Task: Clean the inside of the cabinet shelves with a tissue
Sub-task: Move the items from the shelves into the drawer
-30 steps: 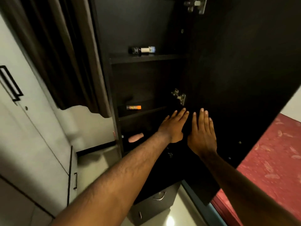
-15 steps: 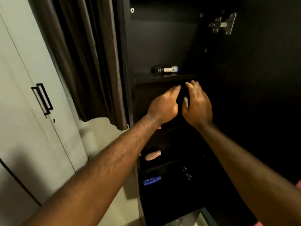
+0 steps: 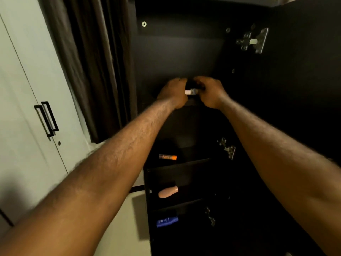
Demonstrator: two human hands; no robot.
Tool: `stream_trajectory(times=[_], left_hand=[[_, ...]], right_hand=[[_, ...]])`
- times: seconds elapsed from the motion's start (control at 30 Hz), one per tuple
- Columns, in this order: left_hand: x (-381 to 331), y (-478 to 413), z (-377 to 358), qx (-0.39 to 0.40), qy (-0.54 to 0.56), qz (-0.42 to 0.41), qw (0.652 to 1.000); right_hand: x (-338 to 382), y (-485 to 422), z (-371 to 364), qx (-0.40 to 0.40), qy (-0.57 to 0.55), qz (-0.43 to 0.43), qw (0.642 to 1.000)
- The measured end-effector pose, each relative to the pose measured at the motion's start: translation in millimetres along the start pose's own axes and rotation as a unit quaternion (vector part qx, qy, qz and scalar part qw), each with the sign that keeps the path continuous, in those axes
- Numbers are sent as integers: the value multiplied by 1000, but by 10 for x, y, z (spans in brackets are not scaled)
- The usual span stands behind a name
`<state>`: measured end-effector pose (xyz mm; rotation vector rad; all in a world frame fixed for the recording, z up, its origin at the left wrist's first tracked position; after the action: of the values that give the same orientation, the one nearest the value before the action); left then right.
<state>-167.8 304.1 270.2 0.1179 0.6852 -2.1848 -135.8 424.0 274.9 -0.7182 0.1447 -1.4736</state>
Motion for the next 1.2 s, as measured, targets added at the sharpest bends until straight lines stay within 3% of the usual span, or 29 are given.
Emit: stream_trajectory(times=[0.23,0.47,0.67,0.93,1.03,1.2], left_hand=[[77,-32,-60,14,-29,56,998],[-25,116,26,-21,-30,52,998],[-286,395,195,-143,-1,-24,989],[-369,1058,-197,-264,124,-58,955],[-331,1323,-558,-248,148,-56,956],[-32,1586,-1389,-157,179,-9,971]], right_hand=[[-12,-70,-93,48,1,61,997],[38,-29,-53,51,8,34,998],[-66,235,106,-55,-99,-12,993],[-325,943,22,-188,-316,-39,929],[-461,1275,-143,-207,-340,-57,915],[-815,1771,-759,-181,-363,-113,907]])
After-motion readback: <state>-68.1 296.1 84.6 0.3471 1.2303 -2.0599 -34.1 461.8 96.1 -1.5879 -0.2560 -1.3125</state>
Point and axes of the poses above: each hand's wrist, its own y-axis away from the middle knuckle, its own z-axis out of the back of the hand, x = y × z, the point moved 10 cm from there along -y, towards the middle knuckle, and after that the axes turned 7 degrees about x, right-handed, at the moved point
